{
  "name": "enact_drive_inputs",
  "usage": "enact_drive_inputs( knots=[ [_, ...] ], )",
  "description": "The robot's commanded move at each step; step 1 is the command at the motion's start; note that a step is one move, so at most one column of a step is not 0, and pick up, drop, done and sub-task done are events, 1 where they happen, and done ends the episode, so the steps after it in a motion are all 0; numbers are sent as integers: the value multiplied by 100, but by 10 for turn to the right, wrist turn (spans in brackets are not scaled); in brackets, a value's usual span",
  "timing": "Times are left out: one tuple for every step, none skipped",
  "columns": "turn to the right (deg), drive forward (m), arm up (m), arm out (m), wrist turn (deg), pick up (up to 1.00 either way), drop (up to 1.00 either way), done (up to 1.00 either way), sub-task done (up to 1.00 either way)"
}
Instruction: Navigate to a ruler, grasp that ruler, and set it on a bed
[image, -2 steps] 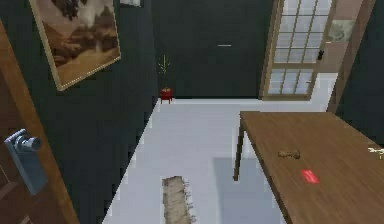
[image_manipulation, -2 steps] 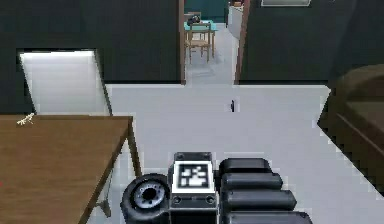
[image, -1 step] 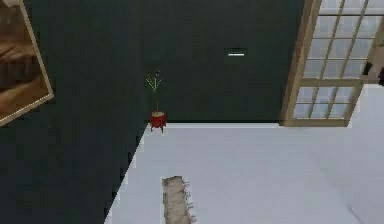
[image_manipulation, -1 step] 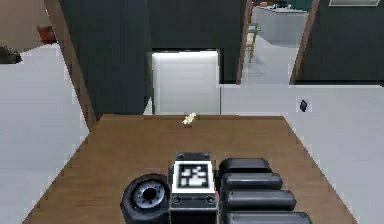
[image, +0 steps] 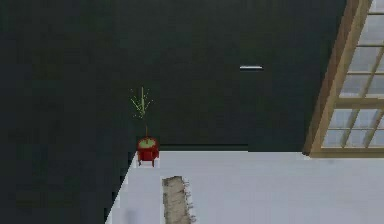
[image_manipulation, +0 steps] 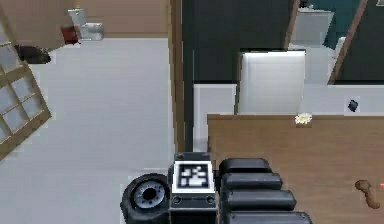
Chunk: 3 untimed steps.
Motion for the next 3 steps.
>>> enact_drive_inputs(
  knots=[
    [210,0,0,0,0,0,0,0,0],
    [0,50,0,0,0,0,0,0,0],
    [450,0,0,0,0,0,0,0,0]
  ],
)
